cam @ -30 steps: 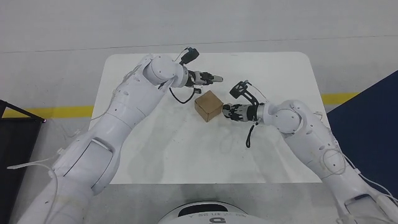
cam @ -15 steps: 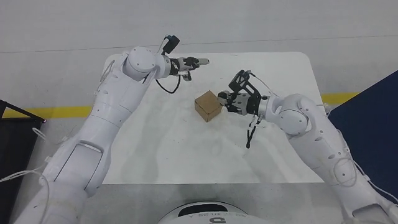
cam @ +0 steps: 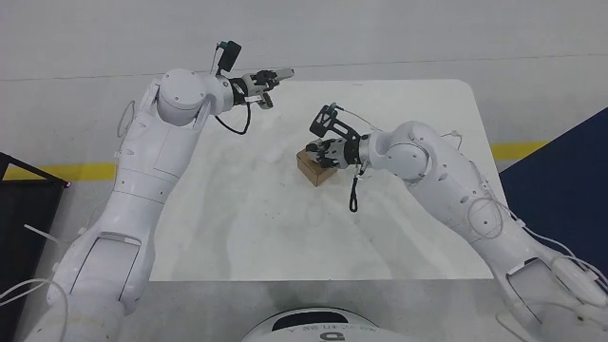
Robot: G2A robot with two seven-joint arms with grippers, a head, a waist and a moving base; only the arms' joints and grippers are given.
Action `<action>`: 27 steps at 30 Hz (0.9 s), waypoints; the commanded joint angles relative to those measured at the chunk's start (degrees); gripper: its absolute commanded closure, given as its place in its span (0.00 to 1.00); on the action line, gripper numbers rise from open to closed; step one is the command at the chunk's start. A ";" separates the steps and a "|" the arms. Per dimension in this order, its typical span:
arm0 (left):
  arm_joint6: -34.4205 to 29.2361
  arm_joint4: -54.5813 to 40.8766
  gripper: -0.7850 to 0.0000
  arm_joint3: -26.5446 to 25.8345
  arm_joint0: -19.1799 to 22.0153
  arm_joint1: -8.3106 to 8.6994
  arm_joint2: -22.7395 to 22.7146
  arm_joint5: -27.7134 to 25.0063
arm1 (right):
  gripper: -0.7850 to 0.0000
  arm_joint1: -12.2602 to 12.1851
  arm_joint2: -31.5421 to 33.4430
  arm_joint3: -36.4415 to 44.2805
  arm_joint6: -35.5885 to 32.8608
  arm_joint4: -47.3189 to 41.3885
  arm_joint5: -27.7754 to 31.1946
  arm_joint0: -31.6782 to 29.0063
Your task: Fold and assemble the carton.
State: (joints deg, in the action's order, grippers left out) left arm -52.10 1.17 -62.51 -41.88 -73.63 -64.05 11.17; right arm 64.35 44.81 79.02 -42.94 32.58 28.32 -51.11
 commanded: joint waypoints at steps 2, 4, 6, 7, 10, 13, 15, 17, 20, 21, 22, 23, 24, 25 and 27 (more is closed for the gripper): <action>0.00 0.00 0.00 0.00 0.00 0.00 0.00 0.00 | 1.00 0.43 -0.52 -1.23 -0.19 -0.23 -0.28 0.99; 0.00 0.00 0.00 0.00 0.00 0.00 0.00 0.00 | 1.00 0.56 -0.77 -1.61 -0.88 -0.35 -0.37 1.25; 0.00 0.00 0.00 0.00 0.00 0.00 0.00 0.00 | 1.00 0.79 -1.30 -2.18 -2.30 -0.35 -0.70 1.78; 0.00 0.00 0.00 0.00 0.00 0.00 0.00 0.00 | 1.00 0.92 -1.55 -2.38 -2.80 -0.42 -0.85 2.01; 0.00 0.00 0.00 0.00 0.00 0.00 0.00 0.00 | 1.00 1.22 -1.98 -2.96 -3.35 -0.63 -1.10 2.59; 0.00 0.00 0.00 0.00 0.00 0.00 0.00 0.00 | 1.00 1.37 -1.99 -3.17 -3.38 -0.44 -1.31 2.83; 0.00 0.00 0.00 0.00 0.00 0.00 0.00 0.00 | 1.00 1.32 -1.66 -2.80 -3.07 -0.14 -1.23 2.75; 0.00 0.00 0.00 0.00 0.00 0.00 0.00 0.00 | 1.00 1.15 -1.09 -2.17 -2.53 0.25 -1.00 2.33; 0.00 0.00 0.00 0.00 0.00 0.00 0.00 0.00 | 1.00 0.61 0.53 -0.57 -1.04 1.25 -0.92 1.12; 0.00 0.00 0.00 0.00 0.00 0.00 0.00 0.00 | 1.00 0.37 1.18 0.11 -0.63 1.64 -0.96 0.55; 0.00 0.00 0.00 0.00 0.00 0.00 0.00 0.00 | 1.00 0.09 1.96 0.86 -0.12 2.05 -0.82 -0.10; 0.00 0.00 0.00 0.00 0.00 0.00 0.00 0.00 | 1.00 -0.23 2.88 1.64 0.56 2.26 -0.44 -0.91; 0.00 0.00 0.00 0.00 0.00 0.00 0.00 0.00 | 1.00 -0.62 4.01 2.41 1.32 2.29 0.28 -1.86; 0.00 0.00 0.00 0.00 0.00 0.00 0.00 0.00 | 1.00 -1.08 5.41 3.34 2.44 2.00 1.65 -3.03; 0.00 0.00 0.00 0.00 0.00 0.00 0.00 0.00 | 1.00 -2.26 9.18 4.68 4.94 1.26 4.88 -6.02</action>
State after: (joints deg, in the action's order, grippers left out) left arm -52.09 1.17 -62.51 -41.88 -73.63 -64.05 11.17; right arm 62.69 51.81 83.09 -39.30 34.23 31.44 -55.53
